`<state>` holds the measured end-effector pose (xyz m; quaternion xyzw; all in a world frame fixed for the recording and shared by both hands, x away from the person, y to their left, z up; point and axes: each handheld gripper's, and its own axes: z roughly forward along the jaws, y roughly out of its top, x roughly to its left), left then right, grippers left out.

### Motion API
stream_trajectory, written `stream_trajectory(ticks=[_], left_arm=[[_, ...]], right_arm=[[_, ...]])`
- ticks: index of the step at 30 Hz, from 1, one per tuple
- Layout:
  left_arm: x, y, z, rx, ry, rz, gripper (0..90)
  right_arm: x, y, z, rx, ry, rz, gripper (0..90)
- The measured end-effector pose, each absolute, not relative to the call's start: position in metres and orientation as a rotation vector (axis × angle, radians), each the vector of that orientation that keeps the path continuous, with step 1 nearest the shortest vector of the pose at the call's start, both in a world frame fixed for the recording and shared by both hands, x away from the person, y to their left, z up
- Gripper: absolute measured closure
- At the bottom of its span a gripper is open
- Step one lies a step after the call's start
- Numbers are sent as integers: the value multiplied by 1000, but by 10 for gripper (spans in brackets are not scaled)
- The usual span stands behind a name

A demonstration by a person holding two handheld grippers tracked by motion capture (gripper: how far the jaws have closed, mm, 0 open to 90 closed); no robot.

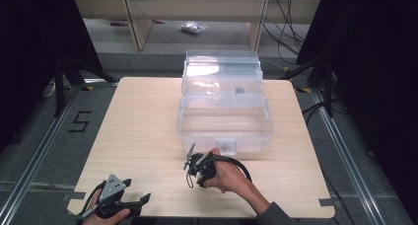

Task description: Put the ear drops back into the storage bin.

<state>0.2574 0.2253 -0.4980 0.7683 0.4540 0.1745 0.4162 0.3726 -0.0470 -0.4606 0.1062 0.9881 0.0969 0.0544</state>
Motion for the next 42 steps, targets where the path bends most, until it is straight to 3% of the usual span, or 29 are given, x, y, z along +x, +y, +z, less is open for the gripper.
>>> stream_trajectory(ticks=[16, 42], left_arm=[[257, 225, -498, 1928, 1136, 431, 153], [258, 226, -499, 1964, 1128, 437, 153]], right_arm=[[377, -71, -430, 416, 3000, 380, 601], [391, -146, -387, 609, 2979, 433, 601]])
